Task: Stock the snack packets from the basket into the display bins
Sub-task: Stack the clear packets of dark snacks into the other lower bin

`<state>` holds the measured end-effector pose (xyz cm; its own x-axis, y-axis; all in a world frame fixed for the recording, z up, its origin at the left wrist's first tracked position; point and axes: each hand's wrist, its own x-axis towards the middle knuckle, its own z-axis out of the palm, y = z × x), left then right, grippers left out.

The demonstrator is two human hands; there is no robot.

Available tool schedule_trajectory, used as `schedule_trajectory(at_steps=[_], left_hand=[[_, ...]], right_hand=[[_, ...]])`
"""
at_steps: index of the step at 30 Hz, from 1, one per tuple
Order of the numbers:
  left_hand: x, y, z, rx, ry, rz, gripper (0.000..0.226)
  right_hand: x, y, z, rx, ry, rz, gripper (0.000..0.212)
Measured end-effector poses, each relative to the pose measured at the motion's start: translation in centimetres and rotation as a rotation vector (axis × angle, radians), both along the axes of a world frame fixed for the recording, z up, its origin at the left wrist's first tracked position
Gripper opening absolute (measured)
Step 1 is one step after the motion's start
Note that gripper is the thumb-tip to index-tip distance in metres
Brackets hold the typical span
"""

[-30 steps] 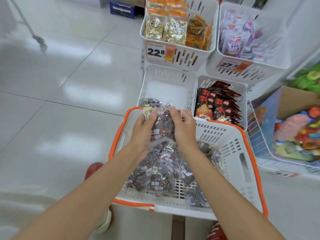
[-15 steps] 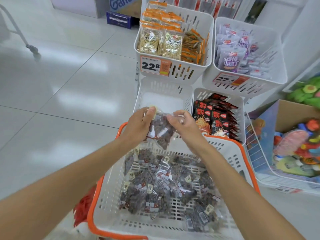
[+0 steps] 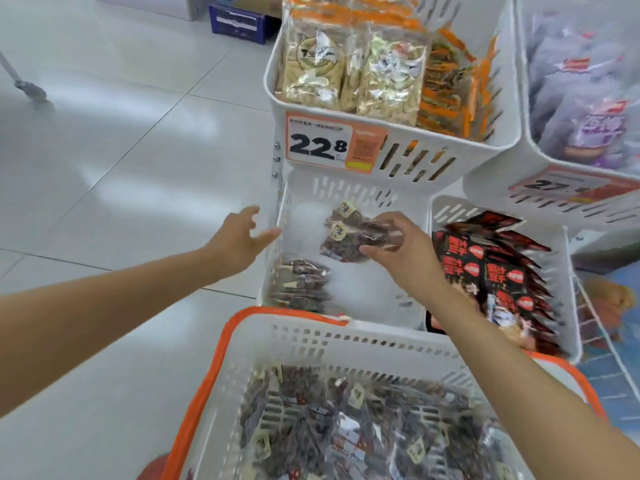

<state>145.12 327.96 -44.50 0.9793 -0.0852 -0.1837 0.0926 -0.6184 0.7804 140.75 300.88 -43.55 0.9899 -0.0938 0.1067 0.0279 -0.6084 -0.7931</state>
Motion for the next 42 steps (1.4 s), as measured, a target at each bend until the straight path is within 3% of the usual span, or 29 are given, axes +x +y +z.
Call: schedule_trajectory(at_steps=[5, 7, 9, 11, 20, 26, 33, 35, 38, 42], left_hand=[[1.3, 0.3, -5.1, -0.199, 0.176, -0.031, 0.048], [1.4, 0.3, -6.1, -0.236, 0.158, -0.016, 0.046], [1.4, 0.3, -6.4, -0.278, 0.151, 0.007, 0.045], [1.5, 0.2, -6.3, -0.312, 0.164, 0.023, 0.044], [1.2, 0.0, -5.7, -0.261, 0.172, 0.017, 0.044], [-1.7, -0.6, -1.5, -0.058, -0.007, -0.011, 0.028], [-12.4, -2.5, 2.6, -0.253, 0.046, -0.078, 0.017], [-16.2, -2.3, 2.2, -0.337, 0.071, -0.045, 0.018], [-21.1, -1.2, 0.8, -0.314, 0.055, 0.005, 0.019], [-25.2, 0.6, -0.1, -0.365, 0.073, 0.106, 0.019]], right_hand=[[4.6, 3.4, -4.8, -0.246, -0.136, 0.074, 0.045], [5.2, 4.4, -5.9, -0.265, 0.041, 0.249, 0.046], [4.7, 4.5, -6.5, -0.147, 0.293, 0.383, 0.051], [4.5, 4.1, -7.0, -0.001, 0.381, 0.368, 0.057], [4.3, 4.6, -6.3, -0.050, 0.372, 0.372, 0.053], [-1.0, 3.9, -3.2, -0.008, 0.229, 0.184, 0.061], [-12.0, 3.0, 1.3, -0.019, 0.030, 0.069, 0.040], [-15.4, 2.7, 0.9, -0.024, 0.088, 0.093, 0.037], [-20.1, 2.2, -2.0, -0.068, 0.334, 0.160, 0.042], [-24.2, 3.1, -7.3, -0.177, 0.652, 0.356, 0.070]])
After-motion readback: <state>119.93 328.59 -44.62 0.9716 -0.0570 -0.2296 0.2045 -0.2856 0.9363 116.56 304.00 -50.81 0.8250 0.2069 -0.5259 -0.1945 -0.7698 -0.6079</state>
